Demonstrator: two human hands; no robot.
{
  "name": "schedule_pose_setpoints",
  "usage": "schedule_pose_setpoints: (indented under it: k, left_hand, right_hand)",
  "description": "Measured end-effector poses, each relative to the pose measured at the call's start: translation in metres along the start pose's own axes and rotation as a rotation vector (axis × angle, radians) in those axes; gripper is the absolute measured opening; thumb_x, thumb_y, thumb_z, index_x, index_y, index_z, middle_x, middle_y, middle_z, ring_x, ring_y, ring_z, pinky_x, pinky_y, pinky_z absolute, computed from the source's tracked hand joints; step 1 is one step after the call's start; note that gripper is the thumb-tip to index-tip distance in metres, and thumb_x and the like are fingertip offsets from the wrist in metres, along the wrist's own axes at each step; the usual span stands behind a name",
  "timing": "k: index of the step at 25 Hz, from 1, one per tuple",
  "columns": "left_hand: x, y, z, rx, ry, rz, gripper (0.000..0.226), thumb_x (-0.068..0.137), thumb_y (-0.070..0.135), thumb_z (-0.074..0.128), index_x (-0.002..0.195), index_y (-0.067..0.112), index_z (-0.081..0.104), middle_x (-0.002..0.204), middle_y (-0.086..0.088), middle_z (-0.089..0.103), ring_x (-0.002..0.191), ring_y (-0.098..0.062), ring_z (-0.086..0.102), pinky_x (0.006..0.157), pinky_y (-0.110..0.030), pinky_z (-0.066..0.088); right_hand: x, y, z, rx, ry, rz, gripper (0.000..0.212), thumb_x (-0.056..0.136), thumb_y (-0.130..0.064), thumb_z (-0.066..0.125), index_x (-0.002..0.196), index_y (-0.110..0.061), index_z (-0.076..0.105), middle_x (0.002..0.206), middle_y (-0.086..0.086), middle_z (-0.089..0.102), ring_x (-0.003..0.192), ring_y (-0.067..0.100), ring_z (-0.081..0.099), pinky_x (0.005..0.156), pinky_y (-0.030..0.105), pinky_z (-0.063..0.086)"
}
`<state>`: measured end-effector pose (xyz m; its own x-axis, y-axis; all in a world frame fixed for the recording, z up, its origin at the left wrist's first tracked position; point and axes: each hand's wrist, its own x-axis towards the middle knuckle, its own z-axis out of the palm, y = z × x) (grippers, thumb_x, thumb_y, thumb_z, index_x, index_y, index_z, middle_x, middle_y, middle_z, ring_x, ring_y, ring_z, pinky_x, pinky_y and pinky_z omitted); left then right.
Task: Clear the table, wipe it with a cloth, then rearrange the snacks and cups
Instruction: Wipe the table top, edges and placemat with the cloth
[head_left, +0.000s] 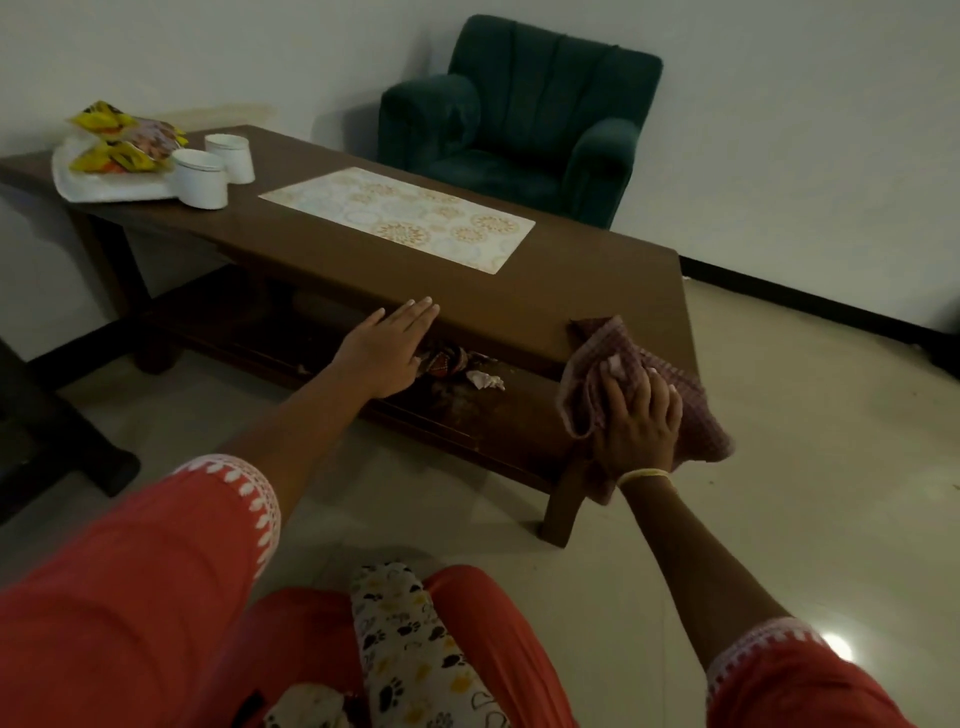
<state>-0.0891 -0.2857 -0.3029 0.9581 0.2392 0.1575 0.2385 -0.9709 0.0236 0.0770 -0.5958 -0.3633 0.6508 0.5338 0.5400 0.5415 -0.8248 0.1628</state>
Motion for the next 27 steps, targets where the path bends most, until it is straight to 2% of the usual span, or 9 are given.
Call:
schedule_pose_setpoints:
  k: [2, 5, 8, 12, 15, 19, 21, 24, 27]
  left_hand:
    - [0.001, 0.001, -0.001, -0.021, -0.027, -0.002, 0.082, 0.094, 0.021, 0.047, 0.152, 0.022, -0.01, 0.162, 0.003, -0.01, 0.149, -0.014, -0.005, 0.12, -0.038, 0.007]
    - [0.002, -0.002, -0.006, -0.047, -0.061, 0.011, 0.087, 0.089, 0.013, 0.051, 0.152, 0.023, -0.009, 0.161, 0.004, -0.009, 0.149, -0.014, -0.004, 0.12, -0.04, 0.007]
    - [0.004, -0.004, -0.012, -0.11, -0.06, 0.021, 0.087, 0.086, 0.008, 0.053, 0.153, 0.024, -0.001, 0.162, 0.004, -0.001, 0.149, -0.015, 0.002, 0.121, -0.042, 0.01]
    - [0.009, -0.012, -0.02, -0.257, -0.033, 0.024, 0.083, 0.083, 0.001, 0.053, 0.152, 0.029, 0.017, 0.16, 0.005, 0.015, 0.147, -0.018, 0.017, 0.119, -0.046, 0.018]
    - [0.009, -0.046, -0.012, -0.227, 0.077, -0.052, 0.069, 0.09, 0.01, 0.05, 0.152, 0.02, 0.02, 0.161, 0.004, 0.009, 0.144, -0.025, 0.025, 0.112, -0.046, 0.033]
    - [0.013, -0.124, -0.003, -0.053, 0.059, -0.262, 0.057, 0.101, 0.038, 0.027, 0.153, 0.026, 0.007, 0.162, -0.002, 0.002, 0.149, -0.023, 0.007, 0.117, -0.048, 0.015]
    - [0.026, -0.145, -0.01, 0.003, -0.007, -0.258, 0.054, 0.102, 0.04, 0.018, 0.153, 0.029, 0.005, 0.162, 0.0, 0.004, 0.149, -0.019, 0.005, 0.118, -0.047, 0.009]
    - [0.052, -0.176, -0.02, -0.16, -0.052, -0.282, 0.052, 0.103, 0.033, 0.021, 0.153, 0.027, 0.007, 0.162, 0.003, 0.004, 0.148, -0.019, 0.011, 0.118, -0.044, 0.012]
    - [0.079, -0.246, -0.025, -0.332, -0.019, -0.321, 0.057, 0.1, 0.023, 0.037, 0.153, 0.026, 0.015, 0.161, 0.005, 0.01, 0.147, -0.021, 0.019, 0.118, -0.041, 0.021]
  right_hand:
    - [0.005, -0.018, -0.006, 0.04, -0.062, 0.117, 0.067, 0.084, -0.05, 0.042, 0.141, -0.016, 0.034, 0.135, 0.026, 0.041, 0.126, 0.044, 0.03, 0.109, 0.06, 0.012]
    - [0.012, -0.035, -0.007, 0.057, -0.08, 0.158, 0.071, 0.078, -0.047, 0.056, 0.136, -0.014, 0.034, 0.134, 0.026, 0.031, 0.127, 0.046, 0.026, 0.109, 0.061, 0.005]
    - [0.014, -0.042, -0.011, 0.085, -0.052, 0.092, 0.073, 0.08, -0.052, 0.051, 0.141, -0.016, 0.032, 0.144, 0.027, 0.028, 0.131, 0.048, 0.025, 0.109, 0.064, 0.01]
    - [0.047, -0.129, -0.014, 0.063, -0.135, -0.068, 0.089, 0.077, -0.063, 0.057, 0.146, -0.017, 0.027, 0.14, 0.033, 0.039, 0.128, 0.052, 0.038, 0.107, 0.061, 0.021]
    - [0.066, -0.168, -0.023, 0.065, -0.201, -0.097, 0.089, 0.065, -0.056, 0.064, 0.139, -0.017, 0.031, 0.13, 0.034, 0.048, 0.121, 0.054, 0.044, 0.103, 0.059, 0.023]
    - [0.09, -0.177, -0.04, 0.131, -0.269, -0.171, 0.079, 0.071, -0.058, 0.04, 0.139, -0.017, 0.043, 0.127, 0.027, 0.05, 0.115, 0.049, 0.047, 0.099, 0.058, 0.034]
    - [0.133, -0.191, -0.045, 0.258, -0.319, -0.226, 0.07, 0.086, -0.056, 0.023, 0.148, -0.023, 0.03, 0.147, 0.021, 0.037, 0.129, 0.047, 0.035, 0.109, 0.055, 0.027]
    - [0.224, -0.213, -0.021, 0.498, -0.637, -0.255, 0.064, 0.098, -0.056, 0.019, 0.154, -0.026, 0.009, 0.162, 0.006, 0.004, 0.147, 0.037, 0.004, 0.12, 0.047, 0.004]
    - [0.302, -0.241, 0.033, 0.423, -0.612, -0.331, 0.063, 0.1, -0.052, 0.024, 0.154, -0.023, 0.01, 0.162, 0.004, 0.004, 0.148, 0.031, 0.005, 0.121, 0.045, 0.006]
